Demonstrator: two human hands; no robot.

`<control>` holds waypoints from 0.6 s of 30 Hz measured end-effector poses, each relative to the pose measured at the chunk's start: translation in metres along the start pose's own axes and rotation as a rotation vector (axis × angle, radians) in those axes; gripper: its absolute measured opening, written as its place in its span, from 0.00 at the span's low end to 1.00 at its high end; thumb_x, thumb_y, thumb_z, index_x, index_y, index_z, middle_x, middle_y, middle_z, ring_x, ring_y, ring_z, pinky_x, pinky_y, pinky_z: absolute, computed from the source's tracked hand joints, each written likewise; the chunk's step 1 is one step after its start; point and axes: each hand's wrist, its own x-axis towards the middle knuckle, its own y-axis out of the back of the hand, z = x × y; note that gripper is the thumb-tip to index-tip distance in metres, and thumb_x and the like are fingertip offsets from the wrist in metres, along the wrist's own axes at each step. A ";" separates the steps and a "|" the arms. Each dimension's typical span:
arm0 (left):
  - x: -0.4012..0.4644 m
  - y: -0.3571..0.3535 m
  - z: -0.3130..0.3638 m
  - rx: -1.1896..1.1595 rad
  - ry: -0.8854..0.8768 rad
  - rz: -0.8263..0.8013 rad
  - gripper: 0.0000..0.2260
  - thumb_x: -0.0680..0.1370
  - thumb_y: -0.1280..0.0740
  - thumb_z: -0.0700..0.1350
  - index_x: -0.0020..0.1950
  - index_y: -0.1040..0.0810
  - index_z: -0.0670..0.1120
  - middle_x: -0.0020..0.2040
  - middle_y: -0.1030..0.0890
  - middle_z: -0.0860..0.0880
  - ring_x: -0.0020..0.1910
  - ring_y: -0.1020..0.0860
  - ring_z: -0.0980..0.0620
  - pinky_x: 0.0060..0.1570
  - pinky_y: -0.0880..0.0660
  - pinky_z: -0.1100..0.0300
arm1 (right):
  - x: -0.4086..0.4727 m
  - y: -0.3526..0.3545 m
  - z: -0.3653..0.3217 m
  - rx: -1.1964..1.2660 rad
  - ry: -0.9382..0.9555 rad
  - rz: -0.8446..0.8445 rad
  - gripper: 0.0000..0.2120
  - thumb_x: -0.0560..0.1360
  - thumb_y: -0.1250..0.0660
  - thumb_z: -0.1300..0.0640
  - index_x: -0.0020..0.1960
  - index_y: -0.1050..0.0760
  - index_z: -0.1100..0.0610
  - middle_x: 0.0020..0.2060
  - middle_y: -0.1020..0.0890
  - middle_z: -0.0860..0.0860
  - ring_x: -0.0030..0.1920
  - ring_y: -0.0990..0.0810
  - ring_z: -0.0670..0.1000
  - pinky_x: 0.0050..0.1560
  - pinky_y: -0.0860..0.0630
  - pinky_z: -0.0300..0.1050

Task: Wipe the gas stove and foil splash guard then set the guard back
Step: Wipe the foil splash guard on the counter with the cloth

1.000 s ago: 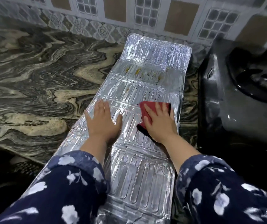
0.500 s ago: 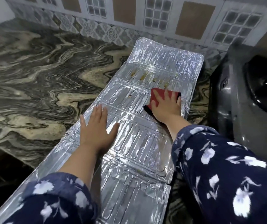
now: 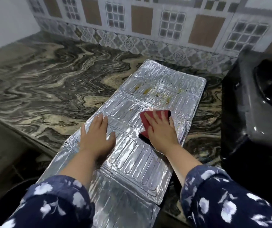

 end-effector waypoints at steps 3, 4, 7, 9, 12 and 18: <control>0.024 0.000 0.012 -0.019 0.051 0.018 0.28 0.81 0.53 0.54 0.78 0.56 0.46 0.79 0.57 0.50 0.78 0.58 0.53 0.74 0.62 0.41 | -0.005 -0.001 -0.011 0.022 0.151 -0.027 0.25 0.78 0.61 0.43 0.76 0.53 0.40 0.78 0.50 0.45 0.78 0.58 0.54 0.75 0.62 0.58; 0.032 -0.002 0.014 -0.022 0.070 0.013 0.28 0.81 0.54 0.53 0.78 0.56 0.46 0.79 0.58 0.50 0.78 0.59 0.53 0.74 0.62 0.40 | -0.003 -0.001 -0.014 0.010 0.191 -0.037 0.26 0.78 0.61 0.40 0.75 0.53 0.39 0.78 0.51 0.45 0.78 0.59 0.54 0.75 0.64 0.59; 0.046 -0.010 0.016 -0.016 0.108 0.018 0.27 0.81 0.56 0.53 0.78 0.56 0.45 0.79 0.58 0.49 0.78 0.59 0.53 0.74 0.60 0.39 | 0.013 -0.004 -0.026 -0.044 0.291 -0.055 0.24 0.79 0.56 0.39 0.74 0.52 0.35 0.78 0.51 0.45 0.77 0.59 0.57 0.74 0.64 0.60; 0.046 -0.015 0.016 0.000 0.110 0.058 0.27 0.81 0.57 0.53 0.78 0.57 0.46 0.79 0.58 0.49 0.78 0.60 0.53 0.74 0.60 0.39 | 0.032 -0.004 -0.034 -0.035 0.326 -0.046 0.23 0.79 0.54 0.40 0.74 0.51 0.34 0.78 0.50 0.45 0.77 0.57 0.57 0.74 0.62 0.61; 0.046 -0.018 0.015 0.001 0.104 0.083 0.27 0.81 0.58 0.54 0.78 0.58 0.47 0.79 0.59 0.50 0.78 0.61 0.54 0.75 0.60 0.41 | 0.077 -0.002 -0.038 -0.043 0.320 -0.084 0.22 0.80 0.56 0.41 0.73 0.51 0.33 0.78 0.51 0.45 0.78 0.57 0.56 0.74 0.60 0.62; 0.046 -0.019 0.011 0.012 0.094 0.101 0.27 0.80 0.58 0.55 0.78 0.58 0.48 0.79 0.60 0.51 0.77 0.61 0.56 0.75 0.61 0.42 | 0.150 0.006 0.005 -0.074 0.200 -0.140 0.23 0.81 0.59 0.43 0.75 0.55 0.36 0.78 0.54 0.47 0.77 0.57 0.56 0.74 0.61 0.62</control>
